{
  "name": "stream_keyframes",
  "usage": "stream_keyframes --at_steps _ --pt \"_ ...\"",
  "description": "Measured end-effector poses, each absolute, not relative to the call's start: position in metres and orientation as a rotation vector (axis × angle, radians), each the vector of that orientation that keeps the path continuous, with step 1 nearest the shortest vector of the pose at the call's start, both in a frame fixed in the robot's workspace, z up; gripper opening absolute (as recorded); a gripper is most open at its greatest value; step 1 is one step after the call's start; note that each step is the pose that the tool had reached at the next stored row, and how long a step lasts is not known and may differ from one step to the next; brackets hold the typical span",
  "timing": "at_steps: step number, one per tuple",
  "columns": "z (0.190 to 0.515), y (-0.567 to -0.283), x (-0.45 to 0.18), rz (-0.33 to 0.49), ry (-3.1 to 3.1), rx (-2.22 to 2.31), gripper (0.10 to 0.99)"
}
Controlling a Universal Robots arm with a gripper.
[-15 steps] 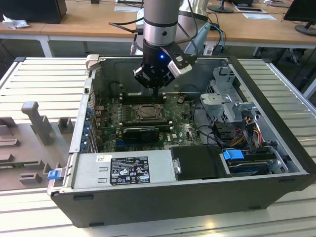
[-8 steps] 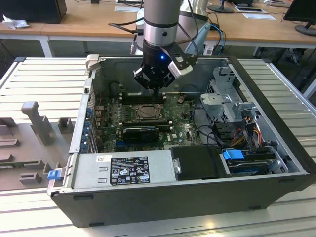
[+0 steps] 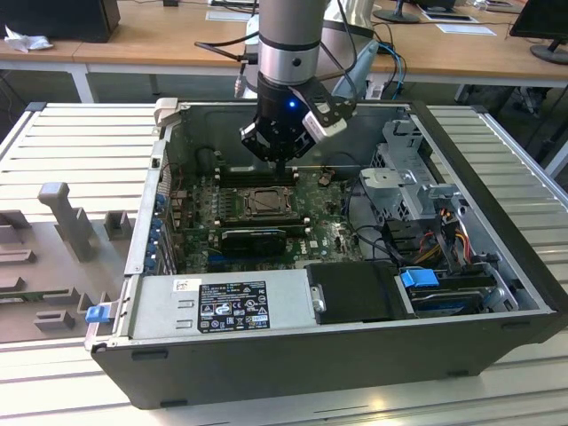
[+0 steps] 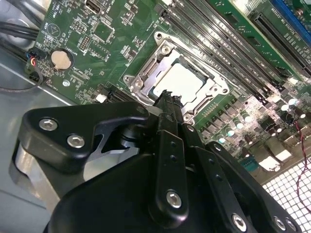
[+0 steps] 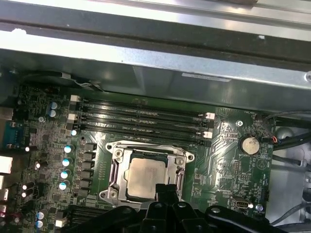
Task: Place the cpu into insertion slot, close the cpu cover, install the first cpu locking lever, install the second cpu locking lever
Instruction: 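Install the second cpu locking lever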
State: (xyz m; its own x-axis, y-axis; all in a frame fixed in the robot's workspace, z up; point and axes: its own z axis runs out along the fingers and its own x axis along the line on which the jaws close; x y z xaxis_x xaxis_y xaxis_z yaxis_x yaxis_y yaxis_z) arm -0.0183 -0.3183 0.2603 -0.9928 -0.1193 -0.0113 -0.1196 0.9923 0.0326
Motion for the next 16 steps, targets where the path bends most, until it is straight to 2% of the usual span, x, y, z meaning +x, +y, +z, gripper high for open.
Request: stream_keyframes --at_steps 16 --pt "0.2602 -0.3246 -0.0183 0.052 3.126 -0.187 0.106"
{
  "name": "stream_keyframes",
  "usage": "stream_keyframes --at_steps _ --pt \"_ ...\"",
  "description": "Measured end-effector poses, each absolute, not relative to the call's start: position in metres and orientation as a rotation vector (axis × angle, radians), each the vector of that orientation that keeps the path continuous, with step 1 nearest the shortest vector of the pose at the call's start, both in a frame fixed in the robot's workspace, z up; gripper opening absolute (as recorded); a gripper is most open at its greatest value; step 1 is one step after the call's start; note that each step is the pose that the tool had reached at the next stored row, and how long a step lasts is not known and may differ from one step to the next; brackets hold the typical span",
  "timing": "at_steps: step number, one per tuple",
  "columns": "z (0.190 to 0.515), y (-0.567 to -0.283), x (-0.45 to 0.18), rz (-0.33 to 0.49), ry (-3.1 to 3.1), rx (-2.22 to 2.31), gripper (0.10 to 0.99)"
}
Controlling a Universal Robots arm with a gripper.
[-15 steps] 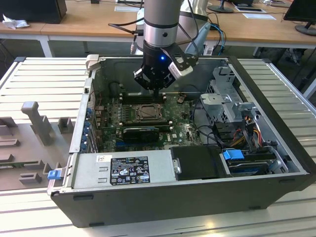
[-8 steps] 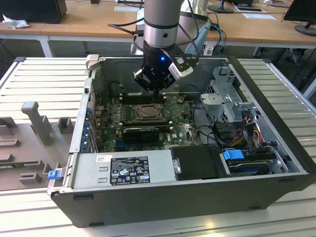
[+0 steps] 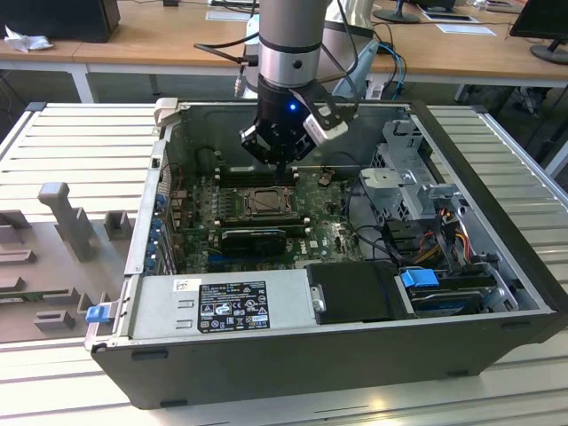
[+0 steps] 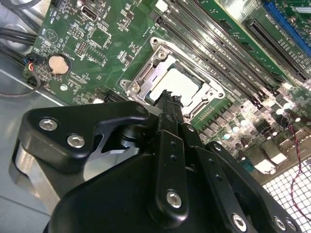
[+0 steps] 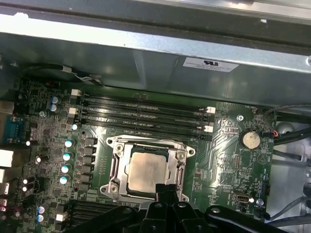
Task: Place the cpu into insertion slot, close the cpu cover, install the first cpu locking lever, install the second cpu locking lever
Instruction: 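Install the second cpu locking lever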
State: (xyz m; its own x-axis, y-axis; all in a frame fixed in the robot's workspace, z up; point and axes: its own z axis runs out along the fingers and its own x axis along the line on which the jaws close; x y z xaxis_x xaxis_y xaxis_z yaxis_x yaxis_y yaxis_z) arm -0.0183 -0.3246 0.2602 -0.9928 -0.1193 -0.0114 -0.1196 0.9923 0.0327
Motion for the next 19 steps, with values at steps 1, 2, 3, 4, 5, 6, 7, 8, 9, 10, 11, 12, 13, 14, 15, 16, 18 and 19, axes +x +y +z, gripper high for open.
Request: stream_keyframes --at_steps 1,2,3,4,5,6,7,8,9,10,11,12,13,14,15,16,18,19 --pt "0.2603 -0.3251 -0.0183 0.052 3.126 -0.187 0.106" --pt "0.2602 -0.3255 -0.0183 0.052 3.126 -0.187 0.106" --pt "0.2602 -0.3258 -0.0183 0.052 3.126 -0.187 0.106" --pt "0.2602 -0.3262 -0.0183 0.052 3.126 -0.188 0.106" --pt "0.2602 -0.3264 -0.0183 0.052 3.126 -0.187 0.106" --pt "0.2602 -0.3267 -0.0183 0.052 3.126 -0.187 0.106" --pt "0.2602 -0.3269 -0.0183 0.052 3.126 -0.187 0.106" --pt "0.2602 -0.3271 -0.0183 0.052 3.126 -0.188 0.106" --pt "0.2602 -0.3272 -0.0183 0.052 3.126 -0.187 0.106" --pt "0.2602 -0.3273 -0.0183 0.052 3.126 -0.187 0.106" --pt "0.2602 -0.3275 -0.0183 0.052 3.126 -0.187 0.106" --pt "0.2602 -0.3280 -0.0182 0.052 3.126 -0.188 0.106" --pt "0.2601 -0.3295 -0.0183 0.052 3.126 -0.188 0.106" --pt "0.2602 -0.3308 -0.0183 0.052 3.126 -0.187 0.106" --pt "0.2601 -0.3308 -0.0183 0.052 3.126 -0.187 0.106" --pt "0.2601 -0.3310 -0.0183 0.053 3.127 -0.181 0.106" --pt "0.2602 -0.3311 -0.0183 0.053 3.128 -0.156 0.106" --pt "0.2601 -0.3311 -0.0182 0.053 3.129 -0.123 0.106"
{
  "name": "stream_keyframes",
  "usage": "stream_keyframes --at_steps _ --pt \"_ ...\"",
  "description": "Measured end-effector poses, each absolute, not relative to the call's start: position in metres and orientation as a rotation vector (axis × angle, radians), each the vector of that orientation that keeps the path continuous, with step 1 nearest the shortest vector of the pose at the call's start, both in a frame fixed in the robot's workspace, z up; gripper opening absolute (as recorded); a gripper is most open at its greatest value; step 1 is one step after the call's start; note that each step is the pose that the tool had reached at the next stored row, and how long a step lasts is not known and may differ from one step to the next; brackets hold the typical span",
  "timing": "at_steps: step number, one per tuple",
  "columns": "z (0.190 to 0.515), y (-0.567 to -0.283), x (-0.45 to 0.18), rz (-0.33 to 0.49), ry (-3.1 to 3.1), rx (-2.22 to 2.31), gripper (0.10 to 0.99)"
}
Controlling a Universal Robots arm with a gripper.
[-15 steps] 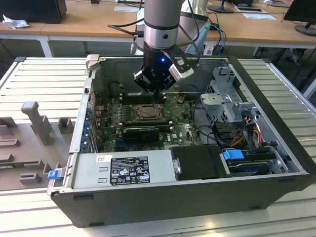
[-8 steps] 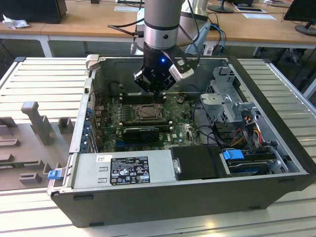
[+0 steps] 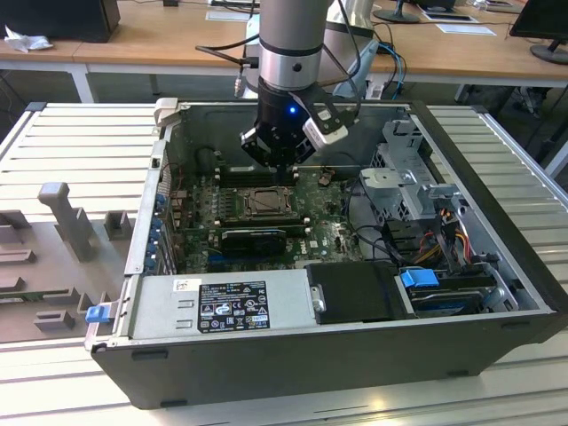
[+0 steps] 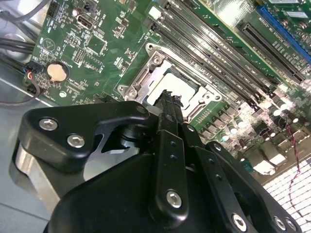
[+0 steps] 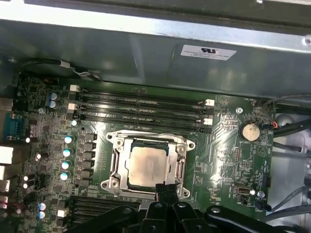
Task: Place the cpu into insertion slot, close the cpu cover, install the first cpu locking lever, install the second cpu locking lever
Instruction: 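Install the second cpu locking lever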
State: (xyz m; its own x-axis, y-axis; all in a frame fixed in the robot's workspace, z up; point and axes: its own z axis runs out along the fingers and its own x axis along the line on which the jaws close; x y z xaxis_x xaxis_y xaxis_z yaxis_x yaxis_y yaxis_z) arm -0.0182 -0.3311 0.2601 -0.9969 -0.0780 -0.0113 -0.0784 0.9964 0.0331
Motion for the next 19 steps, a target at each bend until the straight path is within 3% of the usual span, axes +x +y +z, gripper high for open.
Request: stream_keyframes --at_steps 15,19 --pt "0.258 -0.354 -0.018 0.079 3.129 -0.070 0.106" --pt "0.257 -0.357 -0.019 0.118 3.128 -0.065 0.106"
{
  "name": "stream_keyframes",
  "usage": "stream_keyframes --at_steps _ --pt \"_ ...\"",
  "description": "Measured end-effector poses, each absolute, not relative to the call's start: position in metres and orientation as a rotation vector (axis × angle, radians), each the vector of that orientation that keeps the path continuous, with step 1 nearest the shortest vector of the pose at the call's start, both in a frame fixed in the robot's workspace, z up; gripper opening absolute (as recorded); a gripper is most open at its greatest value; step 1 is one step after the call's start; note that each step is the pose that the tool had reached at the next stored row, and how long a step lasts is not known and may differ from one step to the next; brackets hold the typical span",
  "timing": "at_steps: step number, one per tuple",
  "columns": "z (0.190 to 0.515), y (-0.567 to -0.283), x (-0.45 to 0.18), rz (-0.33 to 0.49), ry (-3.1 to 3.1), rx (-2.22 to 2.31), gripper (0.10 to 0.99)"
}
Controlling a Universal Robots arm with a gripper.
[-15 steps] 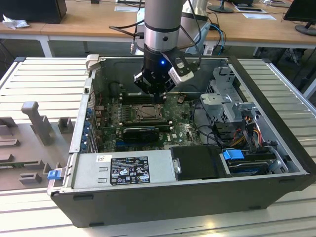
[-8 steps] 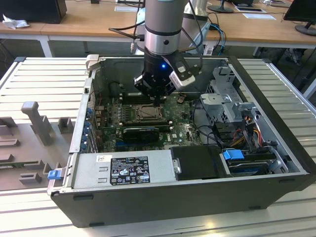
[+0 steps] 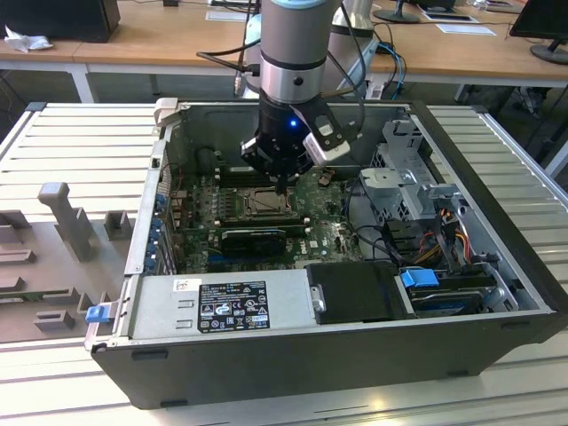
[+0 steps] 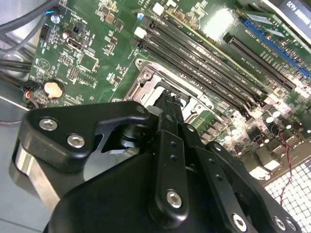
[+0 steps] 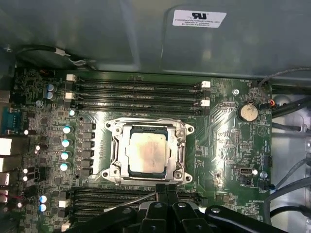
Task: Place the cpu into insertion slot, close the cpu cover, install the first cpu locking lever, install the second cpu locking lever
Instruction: 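Install the second cpu locking lever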
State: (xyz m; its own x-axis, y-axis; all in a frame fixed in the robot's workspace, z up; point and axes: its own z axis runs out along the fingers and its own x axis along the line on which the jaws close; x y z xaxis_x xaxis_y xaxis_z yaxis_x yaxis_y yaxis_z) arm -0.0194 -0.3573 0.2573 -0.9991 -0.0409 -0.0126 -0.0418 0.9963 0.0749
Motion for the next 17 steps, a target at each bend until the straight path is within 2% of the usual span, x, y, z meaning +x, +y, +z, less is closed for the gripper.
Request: stream_keyframes --at_steps 8,11,17 --pt "0.244 -0.365 -0.028 0.137 3.131 -0.064 0.106" --pt "0.243 -0.371 -0.030 0.215 3.126 -0.064 0.106" --pt "0.237 -0.384 -0.038 0.255 3.122 -0.077 0.106"
